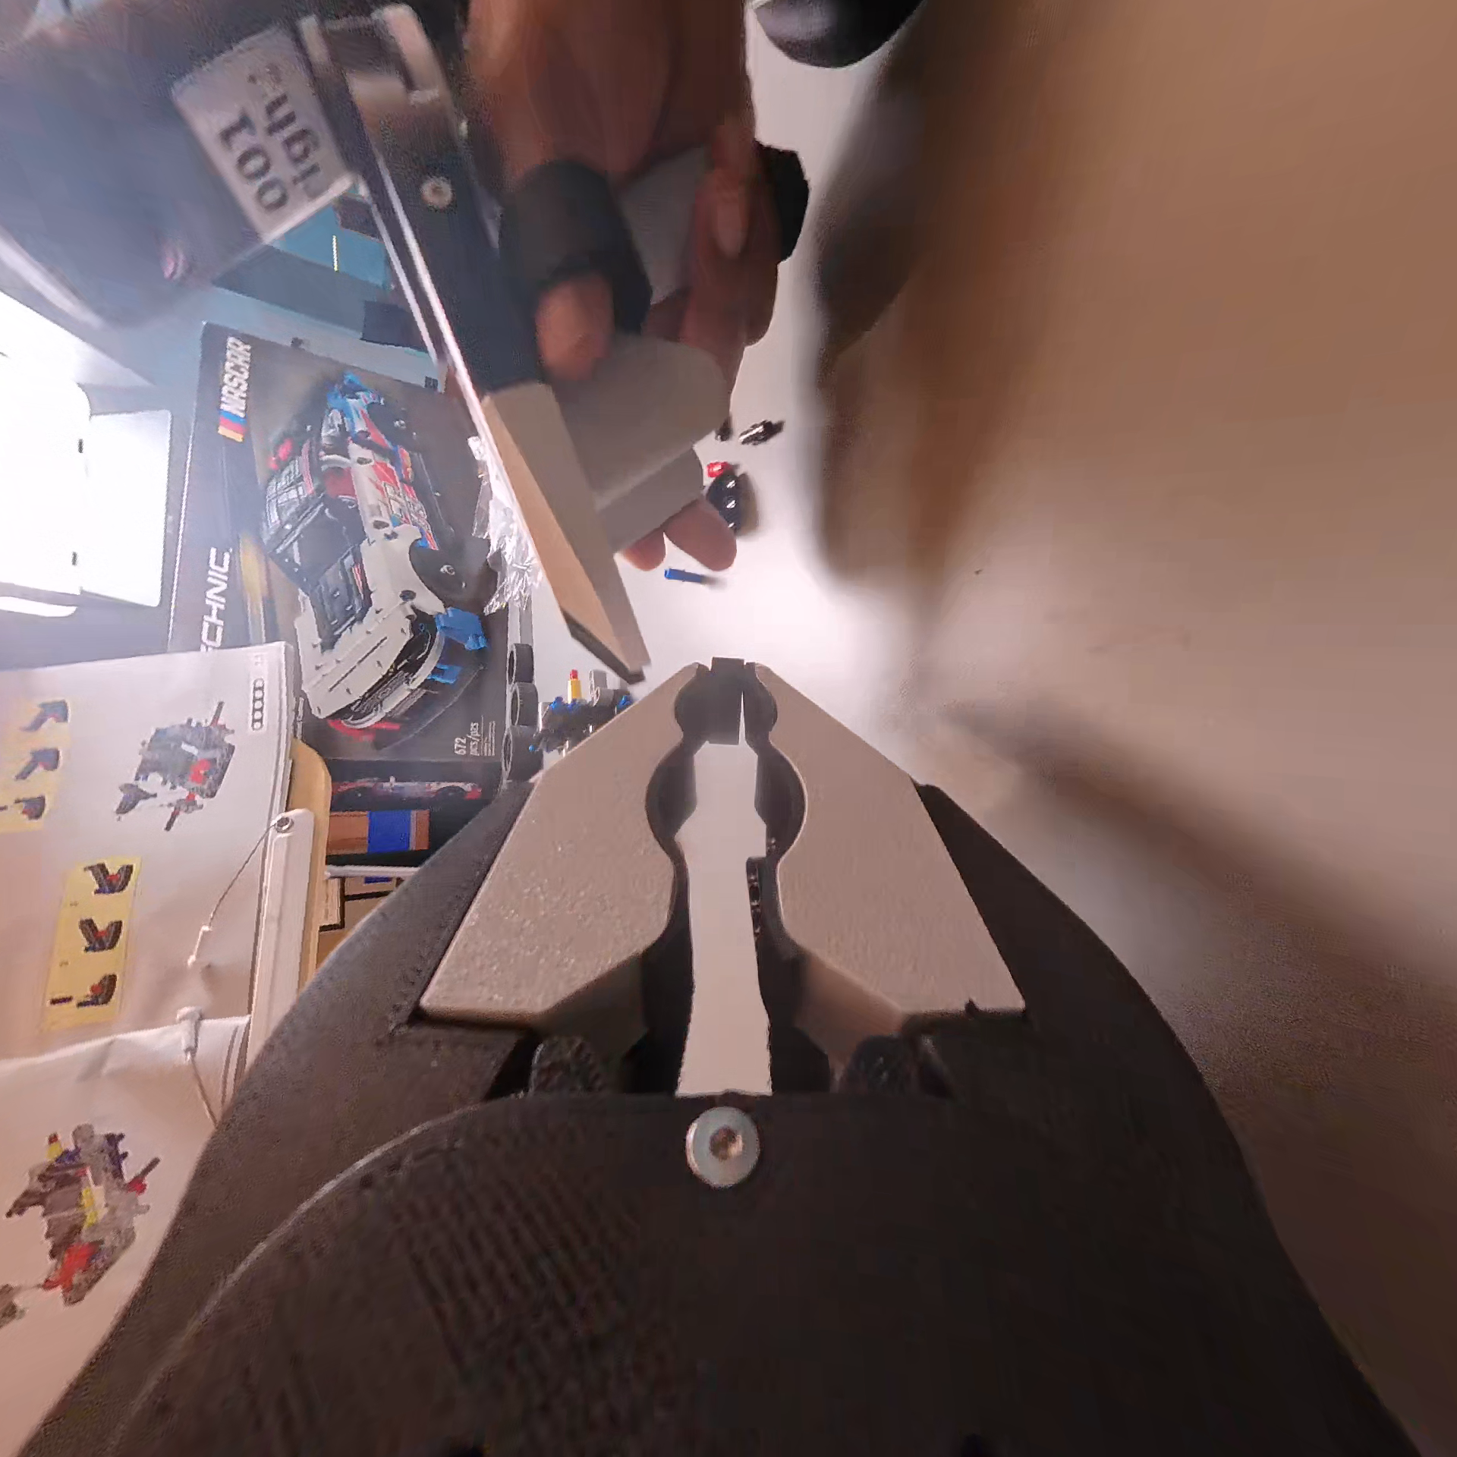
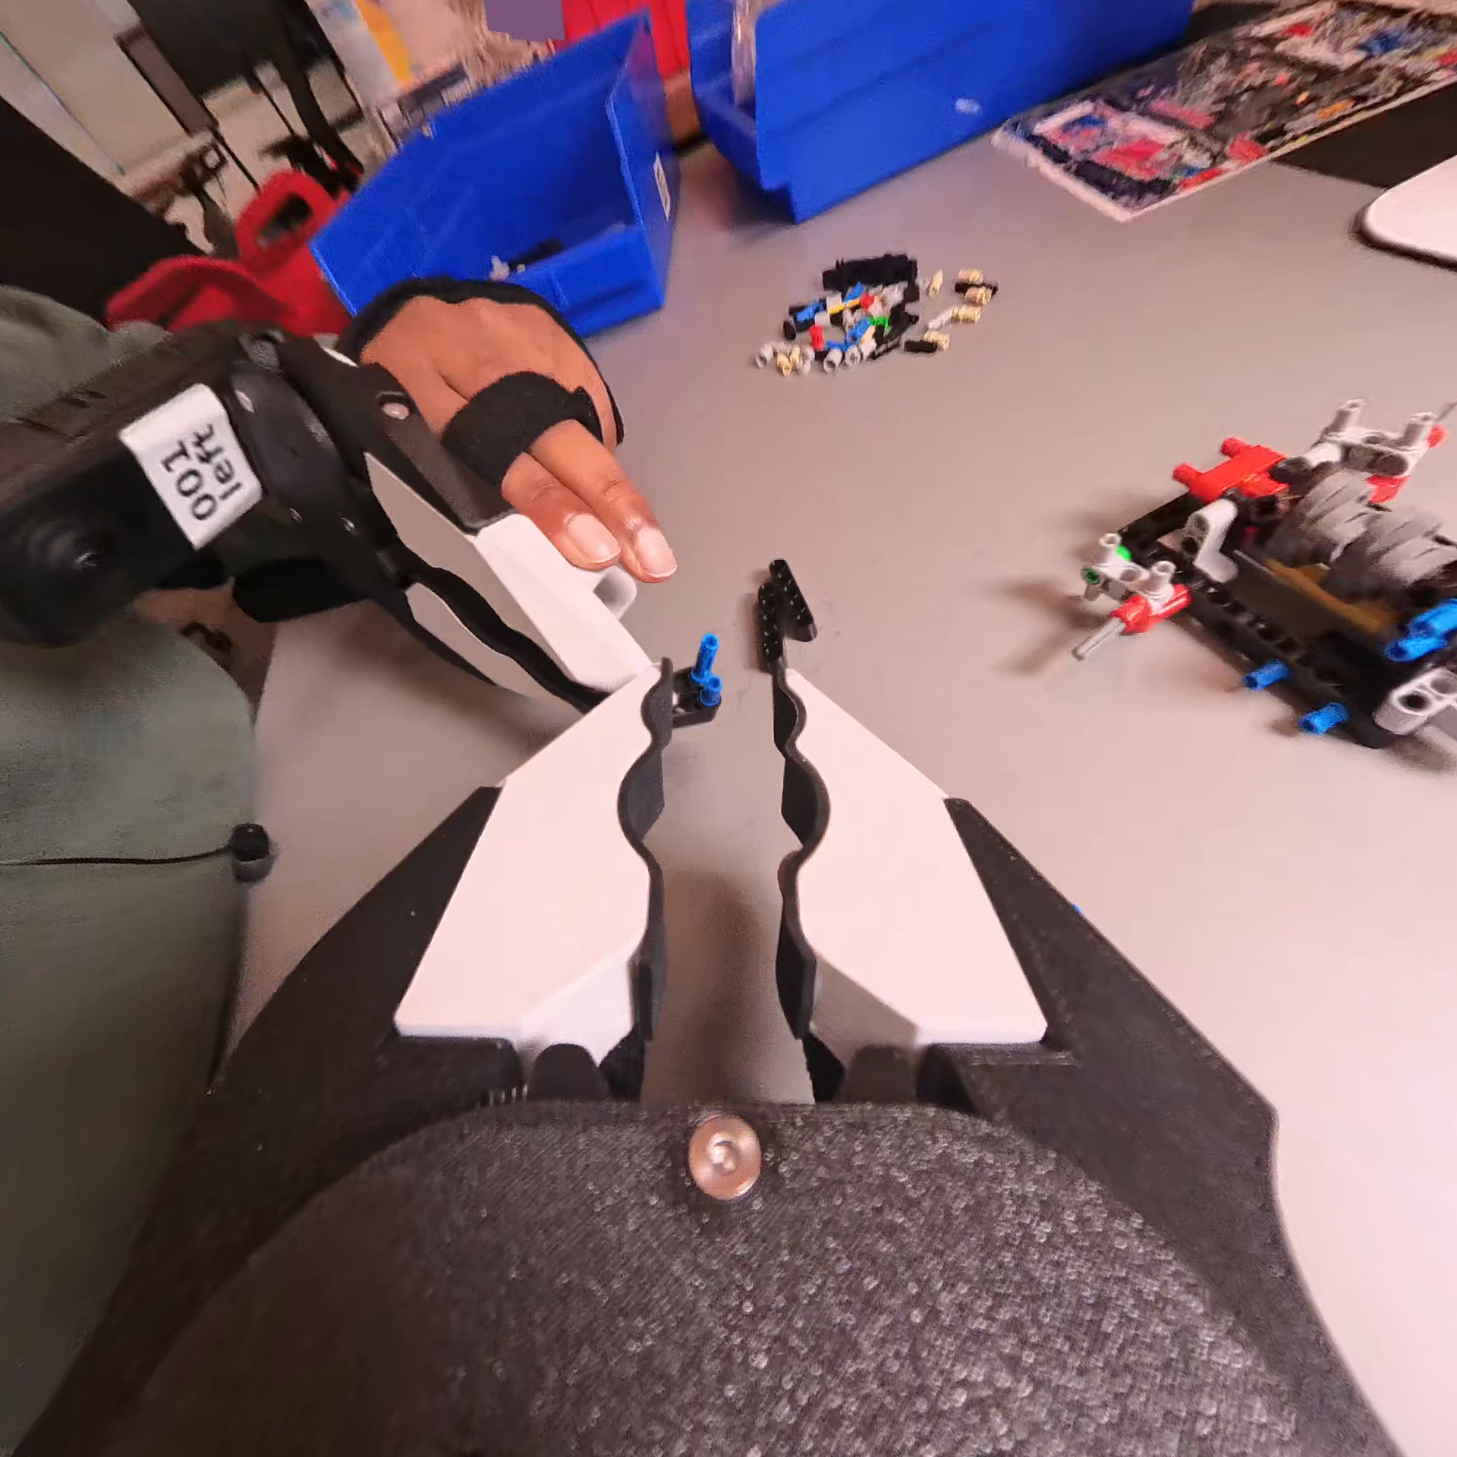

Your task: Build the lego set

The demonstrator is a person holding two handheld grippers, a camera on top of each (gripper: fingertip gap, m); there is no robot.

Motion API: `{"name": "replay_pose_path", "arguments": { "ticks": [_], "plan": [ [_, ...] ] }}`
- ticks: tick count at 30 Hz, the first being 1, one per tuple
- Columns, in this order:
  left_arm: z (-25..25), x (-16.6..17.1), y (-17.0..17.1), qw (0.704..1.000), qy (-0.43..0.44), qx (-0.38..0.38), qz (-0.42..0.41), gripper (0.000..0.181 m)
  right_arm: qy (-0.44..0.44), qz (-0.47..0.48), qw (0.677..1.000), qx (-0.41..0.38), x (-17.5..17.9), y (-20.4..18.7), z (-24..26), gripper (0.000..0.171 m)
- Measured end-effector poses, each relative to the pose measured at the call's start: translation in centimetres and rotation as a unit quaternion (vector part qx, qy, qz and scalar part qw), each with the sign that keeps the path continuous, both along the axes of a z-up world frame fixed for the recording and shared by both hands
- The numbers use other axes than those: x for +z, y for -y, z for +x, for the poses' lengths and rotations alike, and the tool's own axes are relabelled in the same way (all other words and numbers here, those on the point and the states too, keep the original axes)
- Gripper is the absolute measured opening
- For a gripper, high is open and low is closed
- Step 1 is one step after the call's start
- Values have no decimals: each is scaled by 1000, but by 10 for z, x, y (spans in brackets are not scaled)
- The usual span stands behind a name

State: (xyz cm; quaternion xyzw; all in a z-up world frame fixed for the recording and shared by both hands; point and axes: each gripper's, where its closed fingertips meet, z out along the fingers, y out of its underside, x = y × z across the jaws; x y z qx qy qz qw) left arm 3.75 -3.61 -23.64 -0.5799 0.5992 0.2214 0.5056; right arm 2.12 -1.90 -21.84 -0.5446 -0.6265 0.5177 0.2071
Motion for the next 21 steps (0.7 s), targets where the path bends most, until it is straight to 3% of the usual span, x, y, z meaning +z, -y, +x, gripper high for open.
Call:
{"name": "replay_pose_path", "arguments": {
  "ticks": [1, 3, 4, 7, 10, 11, 14, 17, 20, 21],
  "plan": [
    [3, -2, 0, 1000, -5, -4, 0, 6, 10, 6, 1000, 5, -3, 2, -2, 21],
    [7, -4, 1, 1000, -17, -11, 5, 6, 22, 6, 1000, 21, -6, 9, -3, 16],
    [9, -4, 1, 1000, -22, -13, 7, 6, 31, 9, 999, 25, -9, 11, -2, 3],
    [11, -6, 1, 1000, -2, -9, -3, 7, 25, 44, 998, 40, -9, 11, -1, 2],
    [11, 5, 5, 985, 151, -3, -88, 28, -6, 112, 990, 88, -3, 6, 4, 1],
    [9, 12, 6, 968, 217, 1, -124, 35, -13, 147, 980, 134, -6, 9, 10, 1],
    [-4, 21, 1, 910, 351, 31, -220, 32, 13, 245, 943, 224, -28, 12, 18, 1],
    [-9, 3, 3, 889, 358, 53, -282, 33, 17, 271, 925, 267, -36, 22, 10, 1],
    [-9, -21, 9, 890, 314, 78, -321, 33, 21, 279, 920, 275, -37, 23, 5, 3],
    [-9, -26, 9, 892, 303, 84, -326, 33, 23, 278, 921, 272, -37, 22, 4, 13]
  ]
}}
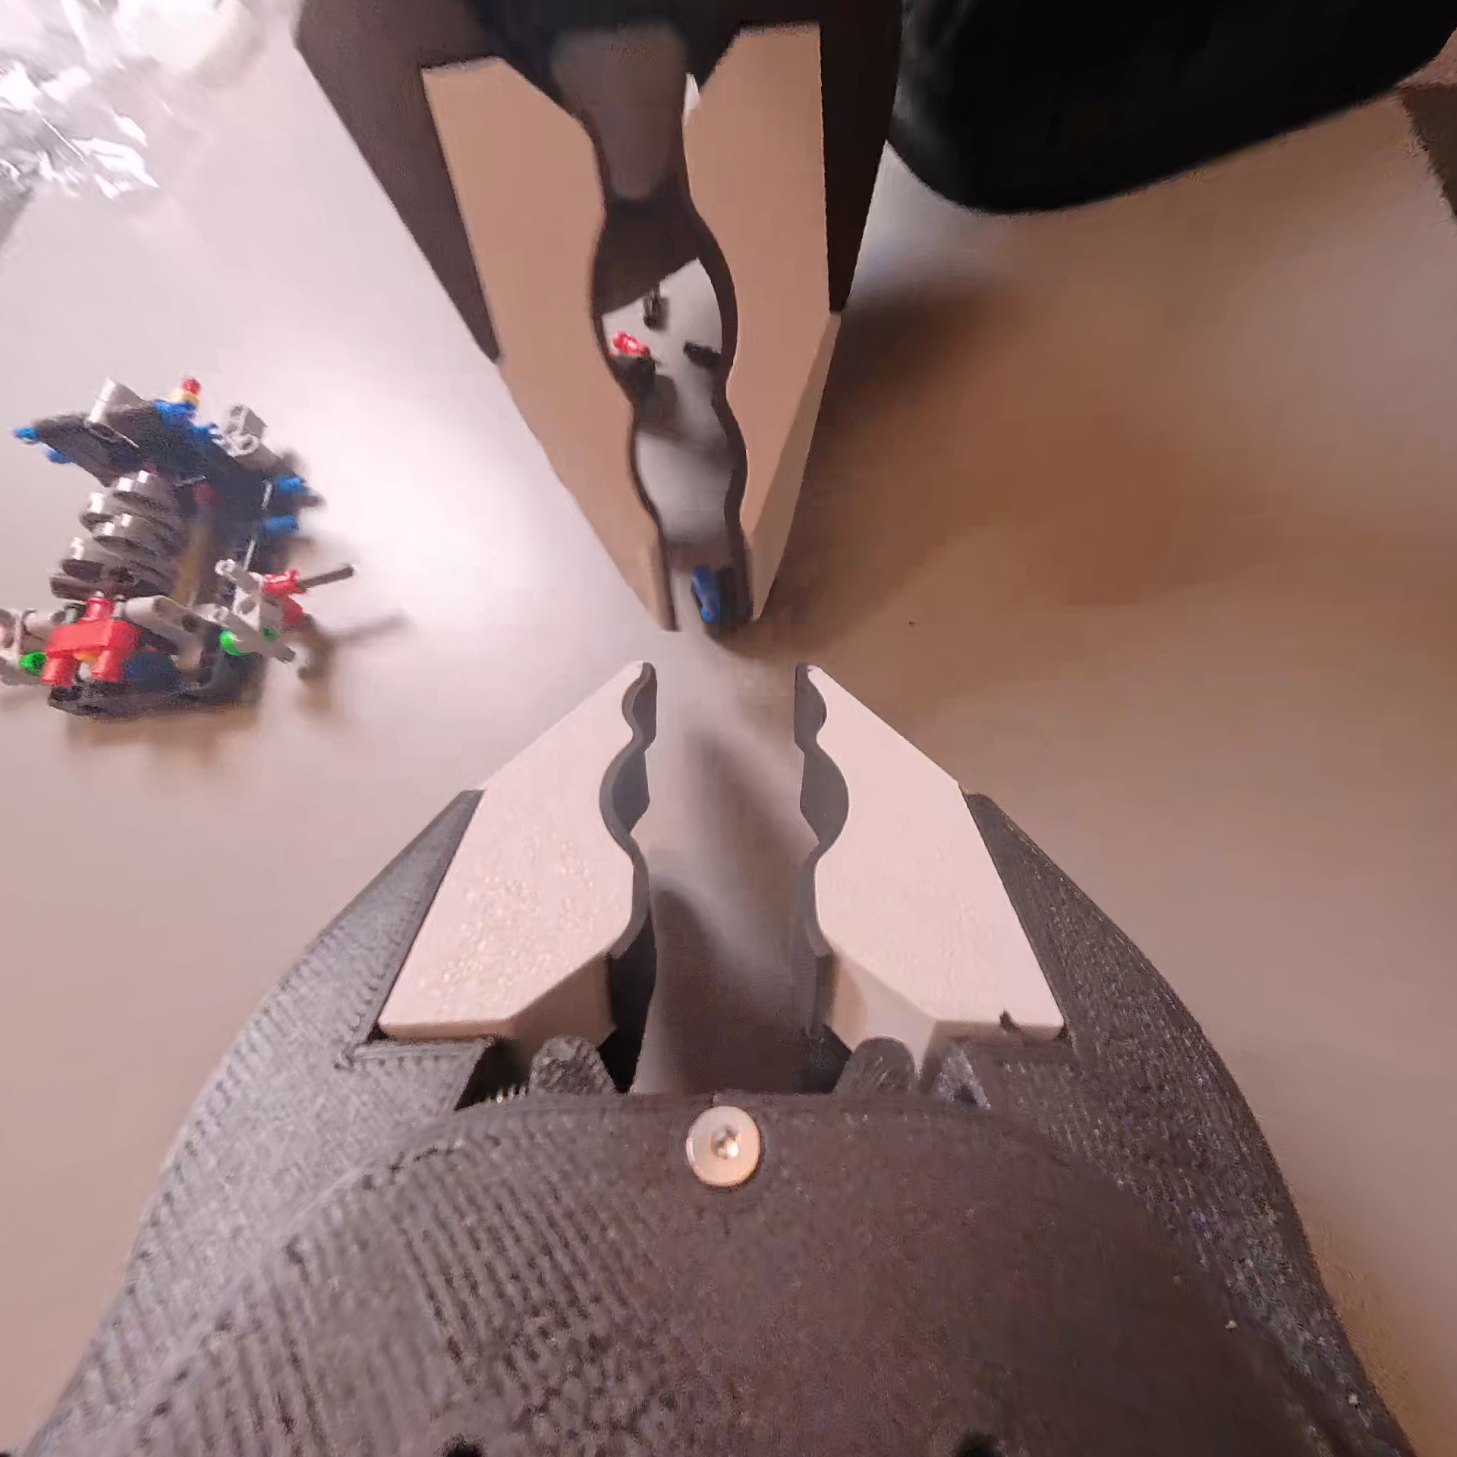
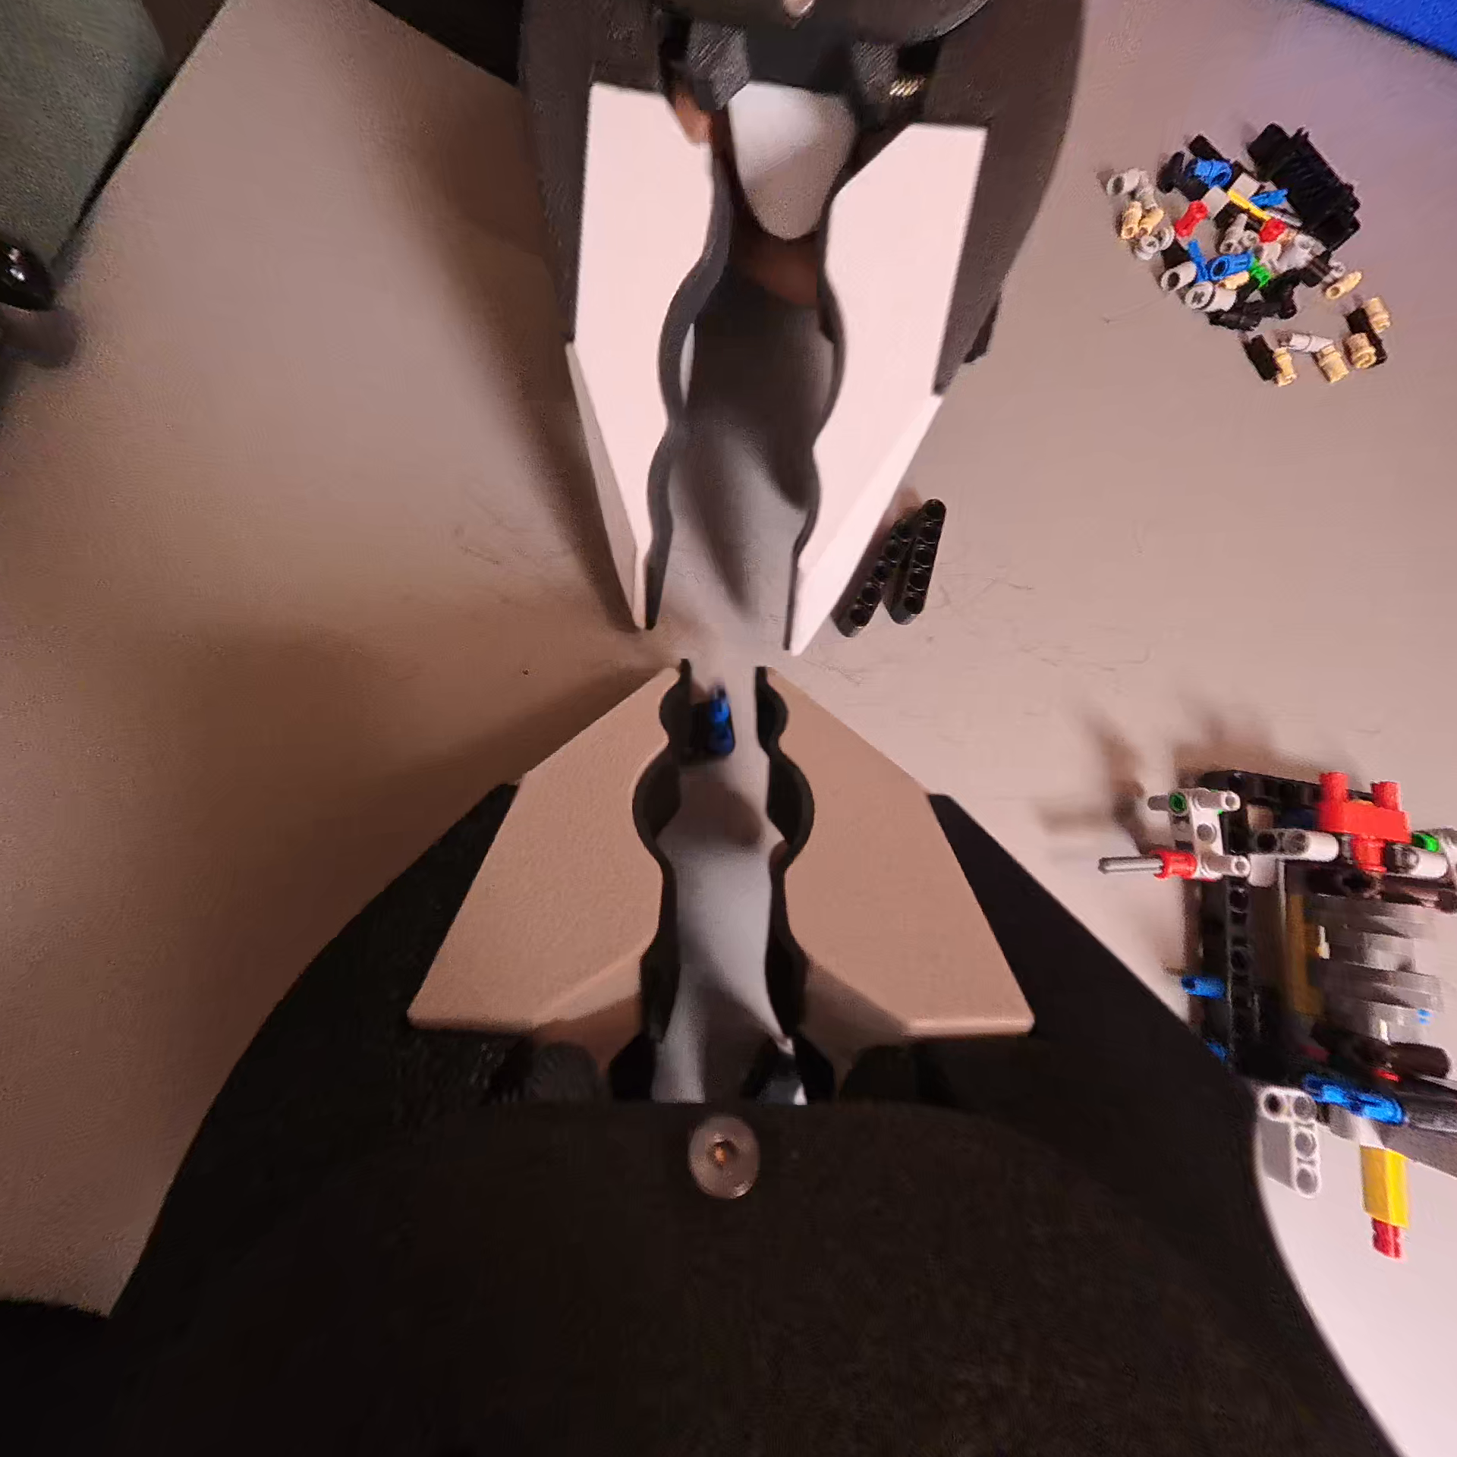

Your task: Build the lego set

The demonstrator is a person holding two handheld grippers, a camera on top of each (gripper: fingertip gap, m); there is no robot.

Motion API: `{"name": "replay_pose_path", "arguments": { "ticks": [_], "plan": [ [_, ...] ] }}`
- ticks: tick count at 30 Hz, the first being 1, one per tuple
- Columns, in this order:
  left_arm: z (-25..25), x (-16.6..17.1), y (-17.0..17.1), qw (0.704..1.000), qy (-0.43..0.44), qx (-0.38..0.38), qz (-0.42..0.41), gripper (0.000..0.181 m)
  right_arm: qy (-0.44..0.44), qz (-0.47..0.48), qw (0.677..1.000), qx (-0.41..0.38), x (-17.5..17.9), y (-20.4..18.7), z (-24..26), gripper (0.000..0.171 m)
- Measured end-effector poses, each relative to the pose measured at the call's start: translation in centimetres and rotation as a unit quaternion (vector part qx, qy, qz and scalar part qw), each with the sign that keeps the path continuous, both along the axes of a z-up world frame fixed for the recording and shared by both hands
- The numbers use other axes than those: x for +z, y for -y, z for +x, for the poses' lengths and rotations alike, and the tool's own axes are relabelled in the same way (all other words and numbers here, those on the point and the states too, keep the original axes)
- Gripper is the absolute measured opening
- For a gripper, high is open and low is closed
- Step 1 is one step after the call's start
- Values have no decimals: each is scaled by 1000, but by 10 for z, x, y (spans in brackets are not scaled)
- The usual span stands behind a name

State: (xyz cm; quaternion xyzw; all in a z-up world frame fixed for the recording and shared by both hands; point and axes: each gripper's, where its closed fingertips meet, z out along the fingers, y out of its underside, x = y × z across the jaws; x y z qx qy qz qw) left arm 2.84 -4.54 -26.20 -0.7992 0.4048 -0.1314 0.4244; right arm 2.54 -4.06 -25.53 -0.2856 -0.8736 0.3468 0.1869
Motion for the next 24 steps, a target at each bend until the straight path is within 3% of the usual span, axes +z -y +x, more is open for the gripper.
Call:
{"name": "replay_pose_path", "arguments": {
  "ticks": [3, 7, 14, 19, 24],
  "plan": [
    [3, -4, -1, 1000, -2, 2, -12, 31, -8, -24, 999, -23, 11, -8, 4, 24],
    [4, -6, -6, 1000, -6, 10, -16, 30, 27, 13, 997, -77, 4, -23, 30, 25],
    [14, -7, -17, 999, 3, 9, -30, 27, 61, 32, 983, -169, -15, -12, 33, 24],
    [16, -5, -16, 999, 9, 8, -31, 19, 80, 19, 982, -172, -16, -12, 24, 22],
    [15, -4, -9, 1000, 7, 0, -27, 9, 80, 39, 990, -111, -17, -6, 22, 10]
  ]
}}
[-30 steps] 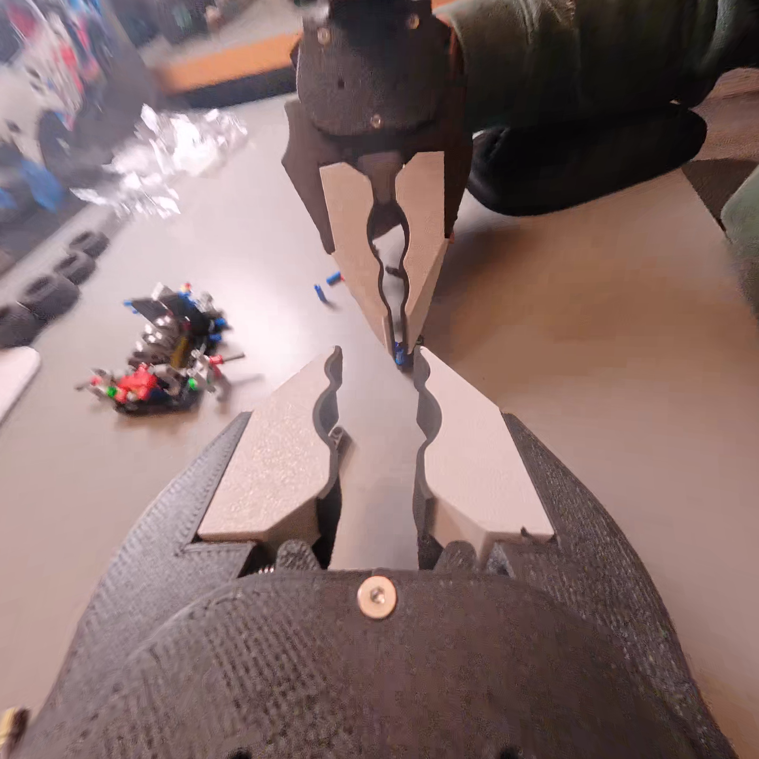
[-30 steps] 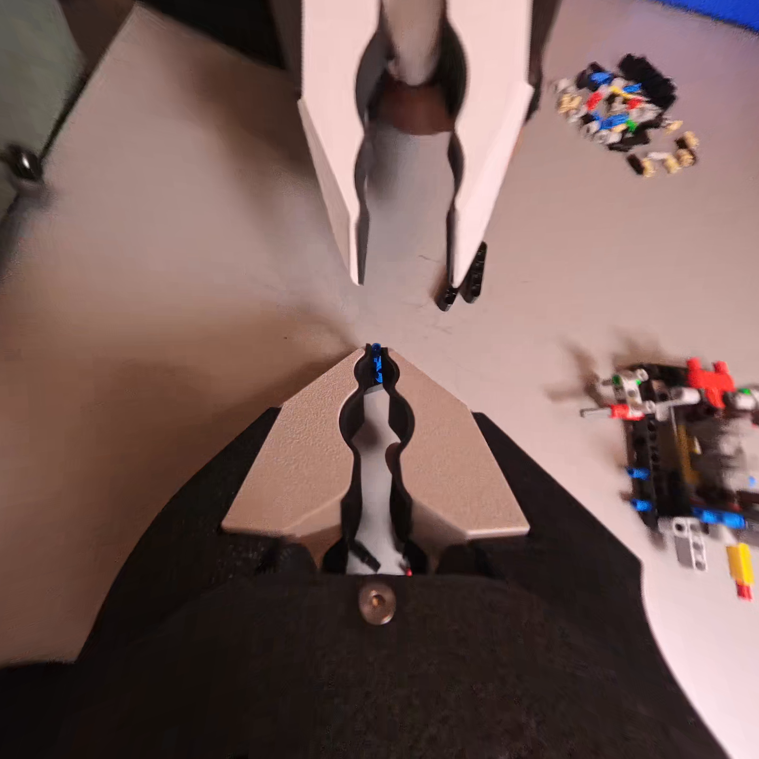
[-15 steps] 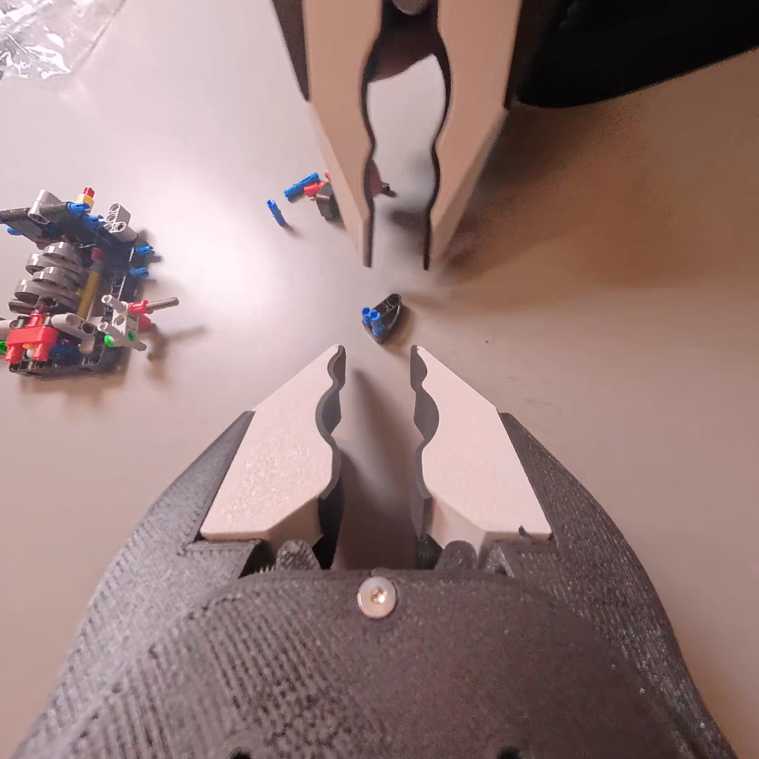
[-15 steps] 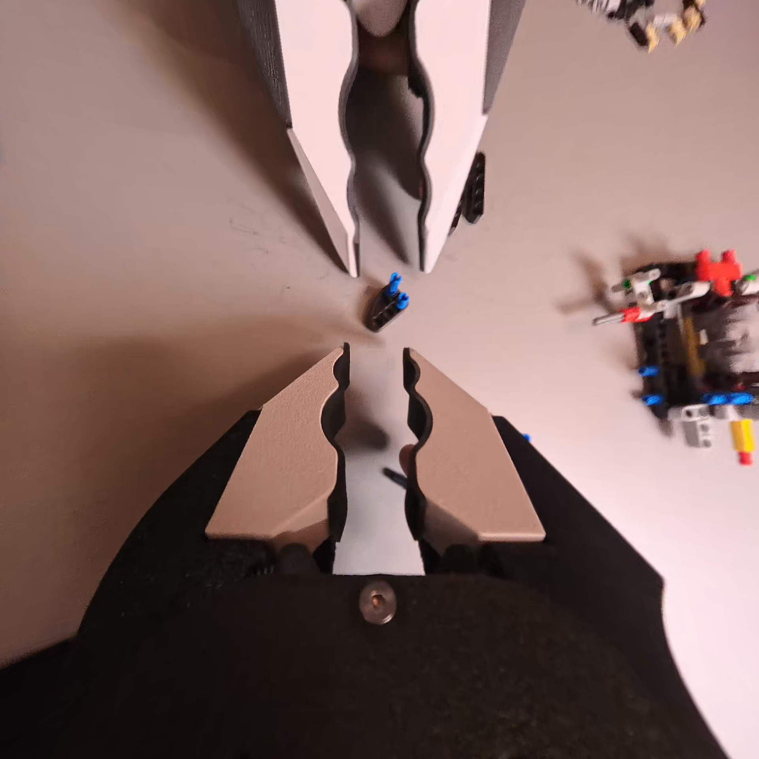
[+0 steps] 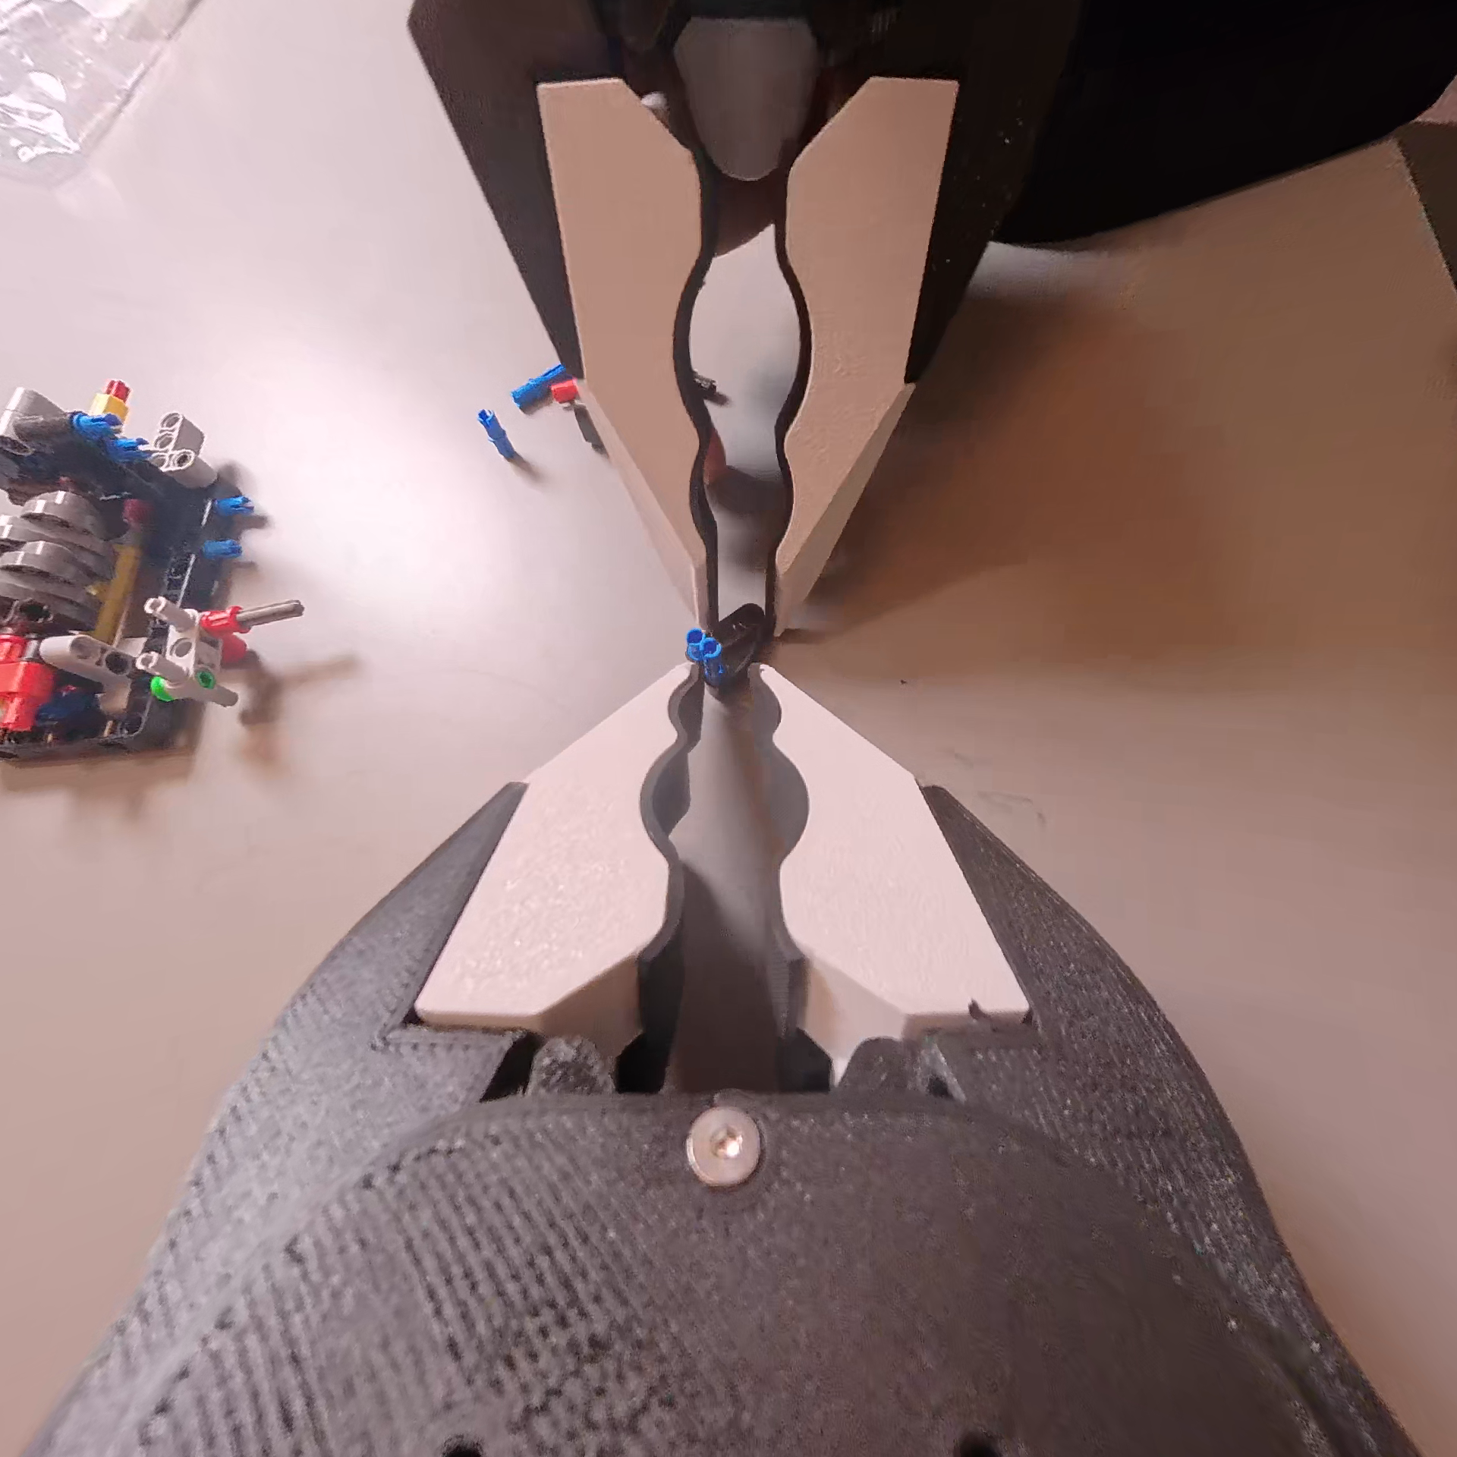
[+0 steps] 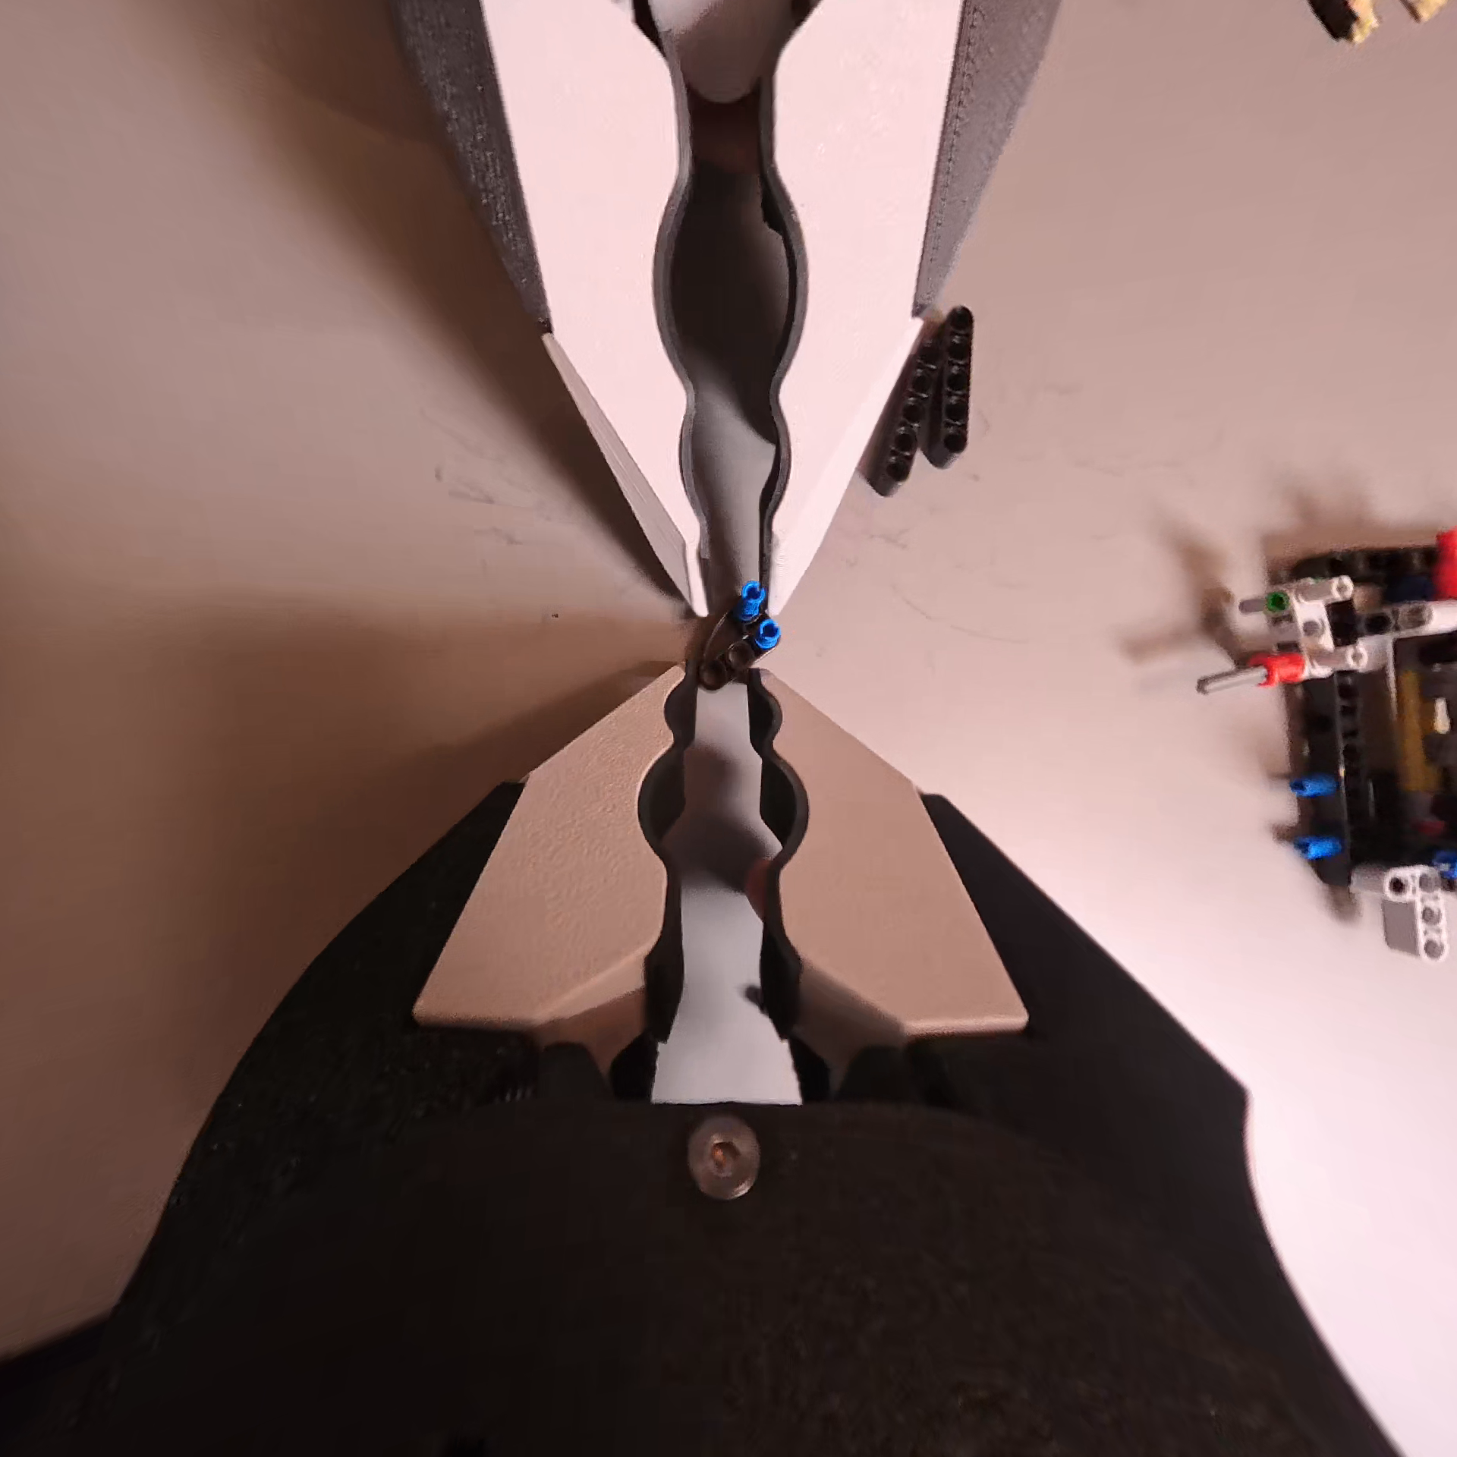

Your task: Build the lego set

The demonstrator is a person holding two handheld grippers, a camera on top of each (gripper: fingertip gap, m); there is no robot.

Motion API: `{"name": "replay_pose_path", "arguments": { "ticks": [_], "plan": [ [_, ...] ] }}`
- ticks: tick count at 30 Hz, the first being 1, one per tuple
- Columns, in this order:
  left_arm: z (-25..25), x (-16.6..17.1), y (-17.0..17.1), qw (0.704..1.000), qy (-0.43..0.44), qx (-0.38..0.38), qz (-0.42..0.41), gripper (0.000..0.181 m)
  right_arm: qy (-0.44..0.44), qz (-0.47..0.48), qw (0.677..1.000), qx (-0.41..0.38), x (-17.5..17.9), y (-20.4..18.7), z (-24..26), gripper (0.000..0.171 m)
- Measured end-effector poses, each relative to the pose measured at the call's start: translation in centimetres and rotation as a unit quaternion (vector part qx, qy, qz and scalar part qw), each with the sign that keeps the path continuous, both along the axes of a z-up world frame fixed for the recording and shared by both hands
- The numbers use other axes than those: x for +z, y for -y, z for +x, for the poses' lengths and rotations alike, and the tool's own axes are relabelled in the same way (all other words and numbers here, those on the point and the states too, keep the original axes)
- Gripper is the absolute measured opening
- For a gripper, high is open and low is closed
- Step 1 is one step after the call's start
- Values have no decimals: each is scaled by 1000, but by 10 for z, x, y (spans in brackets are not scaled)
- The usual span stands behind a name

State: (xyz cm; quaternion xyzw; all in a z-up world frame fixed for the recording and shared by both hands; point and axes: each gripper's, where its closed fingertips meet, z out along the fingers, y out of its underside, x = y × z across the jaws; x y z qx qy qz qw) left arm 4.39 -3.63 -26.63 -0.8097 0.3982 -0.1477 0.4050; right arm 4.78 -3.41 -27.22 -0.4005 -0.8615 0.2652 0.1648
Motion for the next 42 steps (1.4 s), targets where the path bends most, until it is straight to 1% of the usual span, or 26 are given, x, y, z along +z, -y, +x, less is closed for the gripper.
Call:
{"name": "replay_pose_path", "arguments": {
  "ticks": [4, 9, 12, 15, 18, 20, 23, 25, 27, 29, 31, 34, 38, 42],
  "plan": [
    [-3, 0, 5, 1000, 0, -4, -3, 9, 4, 16, 998, 60, 0, 0, -3, 8],
    [-12, 1, 4, 1000, 2, 11, 4, 25, 17, 20, 995, 97, 0, 1, -12, 7],
    [-10, -2, 4, 1000, -3, 8, 1, 24, 18, 19, 994, 105, -1, 3, -16, 7],
    [-14, -2, 1, 1000, -17, 17, 11, 15, 9, 13, 995, 100, 0, 3, -18, 10],
    [-16, -3, 1, 999, -20, 20, 15, 15, -15, -17, 997, 76, 11, -1, -19, 20],
    [-17, -3, 1, 999, -27, 22, 21, 15, -54, -34, 997, 39, 31, -15, -20, 24],
    [-18, -2, 1, 999, -36, 27, 26, 15, -103, -34, 993, -46, 60, -59, -12, 24],
    [-19, -3, 1, 998, -37, 29, 28, 15, -112, -8, 988, -106, 67, -96, 4, 20],
    [-20, -3, 1, 998, -37, 31, 28, 15, -84, 14, 984, -155, 54, -125, 27, 18],
    [-20, -3, 0, 999, -34, 34, 26, 15, -70, -4, 982, -173, 41, -131, 43, 13],
    [-21, -3, -1, 998, -33, 38, 27, 15, -56, -38, 984, -165, 30, -118, 50, 9],
    [-22, -3, -2, 998, -33, 41, 28, 15, -32, -23, 990, -137, 14, -105, 52, 10],
    [-22, -3, -1, 998, -26, 43, 22, 20, -18, -26, 992, -119, 7, -98, 47, 15],
    [-22, 2, 1, 999, -10, 40, 19, 25, -9, -8, 994, -108, 1, -95, 46, 14]
  ]
}}
